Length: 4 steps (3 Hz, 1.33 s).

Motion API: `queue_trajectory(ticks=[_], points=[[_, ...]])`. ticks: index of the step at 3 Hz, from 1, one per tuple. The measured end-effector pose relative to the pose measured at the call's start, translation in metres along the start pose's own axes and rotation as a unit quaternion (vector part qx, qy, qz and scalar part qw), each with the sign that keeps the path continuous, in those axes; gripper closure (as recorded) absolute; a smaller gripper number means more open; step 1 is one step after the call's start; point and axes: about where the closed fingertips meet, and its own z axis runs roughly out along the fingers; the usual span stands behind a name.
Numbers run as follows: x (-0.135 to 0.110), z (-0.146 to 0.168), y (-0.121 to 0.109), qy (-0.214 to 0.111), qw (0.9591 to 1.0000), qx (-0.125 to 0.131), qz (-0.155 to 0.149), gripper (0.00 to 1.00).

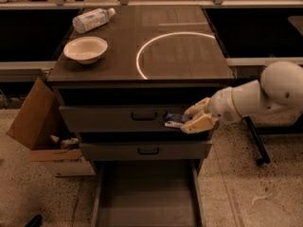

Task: Place rxbar blueberry into bottom drawer

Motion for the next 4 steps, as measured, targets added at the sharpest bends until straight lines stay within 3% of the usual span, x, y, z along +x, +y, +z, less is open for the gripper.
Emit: queue_trajectory(ticks=[1, 2, 4], points=[[0.047, 0.041, 0.007, -0.053, 0.9977, -0.017, 0.038, 1.0], [0.103, 0.1, 0.02, -0.118, 0.9874, -0.054, 0.091, 1.0], [0.117, 0.109, 0.019, -0.109, 0.9876, -0.055, 0.099, 1.0]])
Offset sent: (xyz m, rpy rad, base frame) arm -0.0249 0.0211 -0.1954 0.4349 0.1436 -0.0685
